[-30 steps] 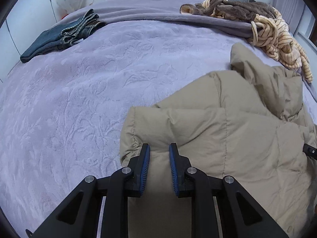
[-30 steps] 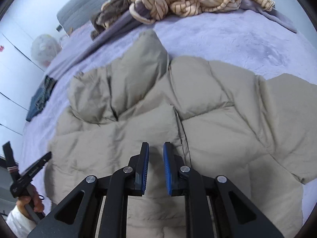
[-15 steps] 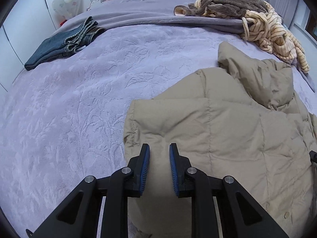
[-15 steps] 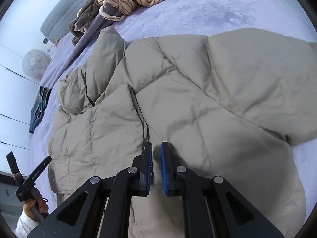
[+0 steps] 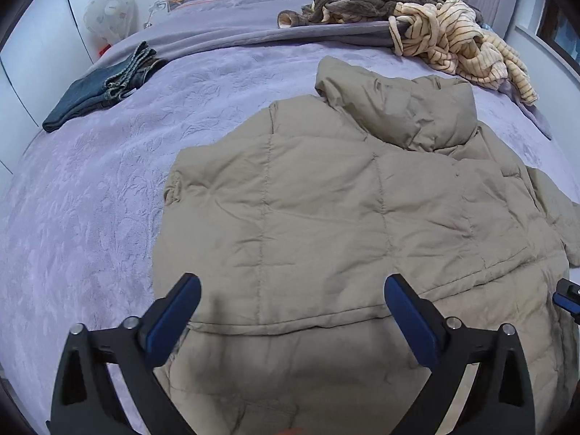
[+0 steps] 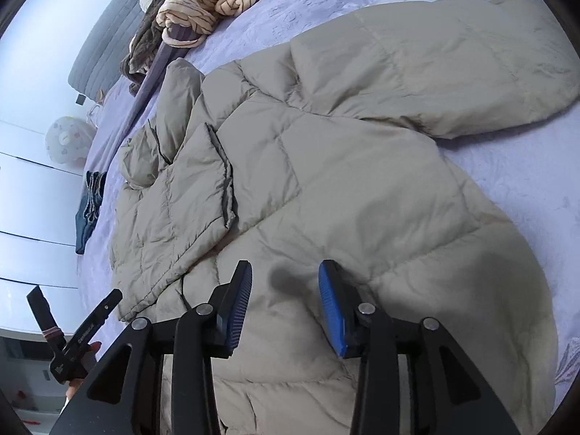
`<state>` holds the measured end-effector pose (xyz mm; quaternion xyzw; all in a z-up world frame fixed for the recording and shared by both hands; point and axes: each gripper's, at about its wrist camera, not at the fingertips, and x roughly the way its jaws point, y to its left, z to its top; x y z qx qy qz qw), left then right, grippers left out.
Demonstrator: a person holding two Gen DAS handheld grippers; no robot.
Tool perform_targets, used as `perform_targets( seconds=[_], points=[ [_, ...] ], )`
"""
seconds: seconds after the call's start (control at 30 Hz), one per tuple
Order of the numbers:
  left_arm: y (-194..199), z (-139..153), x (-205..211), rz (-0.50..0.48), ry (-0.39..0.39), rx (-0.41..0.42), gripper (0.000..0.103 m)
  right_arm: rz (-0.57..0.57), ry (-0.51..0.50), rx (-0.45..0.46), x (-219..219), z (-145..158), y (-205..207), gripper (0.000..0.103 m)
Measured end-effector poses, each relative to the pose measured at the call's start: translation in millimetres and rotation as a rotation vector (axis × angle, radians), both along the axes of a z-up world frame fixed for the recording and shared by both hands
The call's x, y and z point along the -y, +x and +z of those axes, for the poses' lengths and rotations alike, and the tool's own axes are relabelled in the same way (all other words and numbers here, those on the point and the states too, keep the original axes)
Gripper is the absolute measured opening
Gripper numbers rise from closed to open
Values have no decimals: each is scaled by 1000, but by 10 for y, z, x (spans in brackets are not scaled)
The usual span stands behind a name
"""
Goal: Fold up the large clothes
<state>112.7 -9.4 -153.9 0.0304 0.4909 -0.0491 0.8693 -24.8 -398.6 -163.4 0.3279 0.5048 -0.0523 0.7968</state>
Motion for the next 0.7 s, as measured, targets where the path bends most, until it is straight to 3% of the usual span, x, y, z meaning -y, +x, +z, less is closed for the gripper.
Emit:
perform_targets(
  seconds=[0.1, 0.23, 0.33, 0.7],
  points=[
    [-38, -29, 242, -34, 30, -28, 102, -23, 0, 4, 168, 27, -121, 51],
    [-66, -18, 549, -76, 2, -68, 102, -66, 17, 13, 444, 51, -280, 64],
    [-103, -26, 823, -125, -39, -108, 102, -110, 52, 38, 705, 67, -403, 85],
    [-347, 103, 1886, -266, -63, -126, 102, -253, 103, 66, 1564, 36, -649, 90]
  ],
)
